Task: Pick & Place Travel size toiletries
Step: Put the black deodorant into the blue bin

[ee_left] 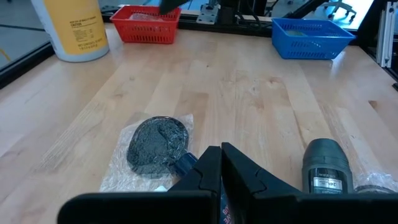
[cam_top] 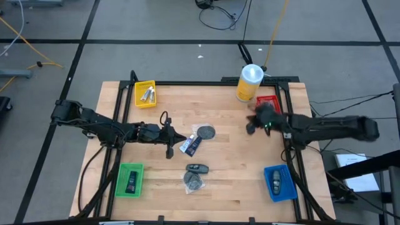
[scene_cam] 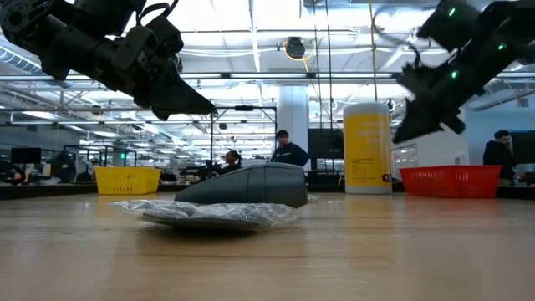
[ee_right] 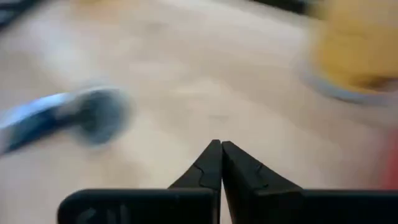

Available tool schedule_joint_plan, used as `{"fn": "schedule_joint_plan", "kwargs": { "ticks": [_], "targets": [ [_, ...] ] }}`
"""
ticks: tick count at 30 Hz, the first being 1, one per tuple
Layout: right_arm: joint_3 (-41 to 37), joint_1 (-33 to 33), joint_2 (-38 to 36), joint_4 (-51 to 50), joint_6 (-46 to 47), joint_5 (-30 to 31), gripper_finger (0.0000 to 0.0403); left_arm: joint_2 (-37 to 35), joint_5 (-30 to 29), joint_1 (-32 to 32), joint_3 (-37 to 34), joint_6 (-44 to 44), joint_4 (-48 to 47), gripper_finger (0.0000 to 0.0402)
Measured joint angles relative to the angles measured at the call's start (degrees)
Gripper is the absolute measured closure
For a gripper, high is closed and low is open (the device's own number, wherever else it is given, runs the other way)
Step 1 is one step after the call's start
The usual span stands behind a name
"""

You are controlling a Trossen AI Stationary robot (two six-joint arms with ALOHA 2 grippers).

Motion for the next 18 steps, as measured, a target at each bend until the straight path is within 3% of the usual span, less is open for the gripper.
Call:
{"fn": "schedule_joint_plan", "kwargs": {
  "ticks": [6, 10, 12, 18],
  "targets": [
    [0.00, 21.60, 10.90, 20.74, -5.54, 9.18, 0.0403, 0.00, -0.02, -0.01, 0.00, 1.03, 0.65, 0.0392],
    [0.00, 28.64, 22.59, 37.83, -13.01, 12.63, 0.0403, 0.00, -0.02, -0.02, 0.00, 1.03, 1.05, 0.0392],
    [0.00, 30.05, 29.10, 47.13, -16.70, 10.99, 0.0403, 0.00, -0.02, -0.05, 0.00, 0.97, 1.04, 0.0392],
    [0.00, 30.00, 46.07, 75.40, -22.03, -2.95, 0.0384, 0.00, -0.09, -1.81, 0.00, 0.86, 1.01, 0.0392]
  ]
}}
